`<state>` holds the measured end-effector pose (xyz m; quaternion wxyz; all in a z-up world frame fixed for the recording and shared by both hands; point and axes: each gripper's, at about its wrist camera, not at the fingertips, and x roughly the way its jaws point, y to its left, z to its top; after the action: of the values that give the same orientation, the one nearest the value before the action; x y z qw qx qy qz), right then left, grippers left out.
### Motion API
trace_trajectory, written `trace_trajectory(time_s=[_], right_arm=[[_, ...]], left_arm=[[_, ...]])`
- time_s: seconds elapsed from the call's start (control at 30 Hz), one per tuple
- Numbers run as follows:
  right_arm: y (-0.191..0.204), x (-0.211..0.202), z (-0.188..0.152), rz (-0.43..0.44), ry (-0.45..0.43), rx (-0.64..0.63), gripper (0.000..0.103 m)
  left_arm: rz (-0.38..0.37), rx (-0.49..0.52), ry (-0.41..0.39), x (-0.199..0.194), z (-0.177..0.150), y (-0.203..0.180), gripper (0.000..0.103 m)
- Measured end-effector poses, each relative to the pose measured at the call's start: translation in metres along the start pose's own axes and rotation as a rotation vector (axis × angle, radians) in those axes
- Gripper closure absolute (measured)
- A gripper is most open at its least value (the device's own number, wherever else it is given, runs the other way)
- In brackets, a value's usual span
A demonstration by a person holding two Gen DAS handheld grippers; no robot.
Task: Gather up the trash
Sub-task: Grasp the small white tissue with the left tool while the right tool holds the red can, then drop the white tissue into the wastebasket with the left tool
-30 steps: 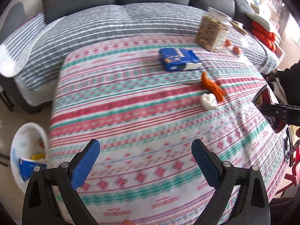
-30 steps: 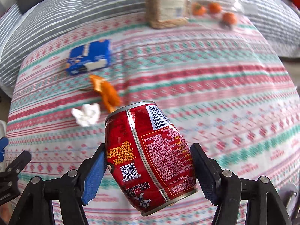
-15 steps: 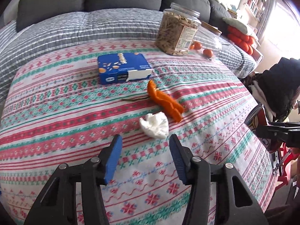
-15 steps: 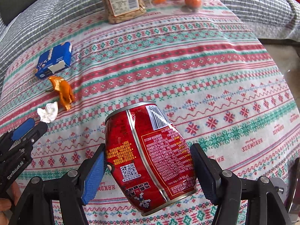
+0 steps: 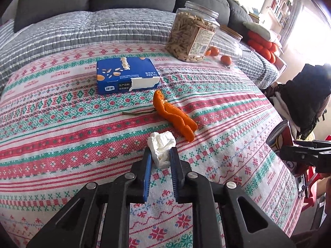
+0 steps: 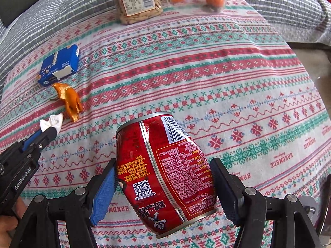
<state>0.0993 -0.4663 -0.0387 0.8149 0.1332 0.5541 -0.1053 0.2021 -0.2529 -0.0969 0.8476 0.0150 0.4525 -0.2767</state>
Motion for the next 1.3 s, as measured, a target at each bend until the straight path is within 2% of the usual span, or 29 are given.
trace_trajectory(time_s=[0.17,0.43,0.77,1.3], right_arm=[[0.009,-0.001,0.0,0.0,-0.004,-0.012,0.028],[0.04,-0.008,0.003,0.028,-0.029,-0.047,0.028],[0.102,-0.011,0.002,0.072,-0.046,-0.135,0.028],[0.2,-0.002,-0.011,0.145,-0.034,-0.253,0.028]], left_arm=[[0.023,-0.014,0.01,-0.021,-0.003,0.013,0.086],[0.099,-0.042,-0.004,-0.07,-0.011,0.054,0.086],[0.205,-0.112,0.005,-0.123,-0.031,0.113,0.086],[0.302,-0.253,0.016,-0.193,-0.066,0.199,0.086]])
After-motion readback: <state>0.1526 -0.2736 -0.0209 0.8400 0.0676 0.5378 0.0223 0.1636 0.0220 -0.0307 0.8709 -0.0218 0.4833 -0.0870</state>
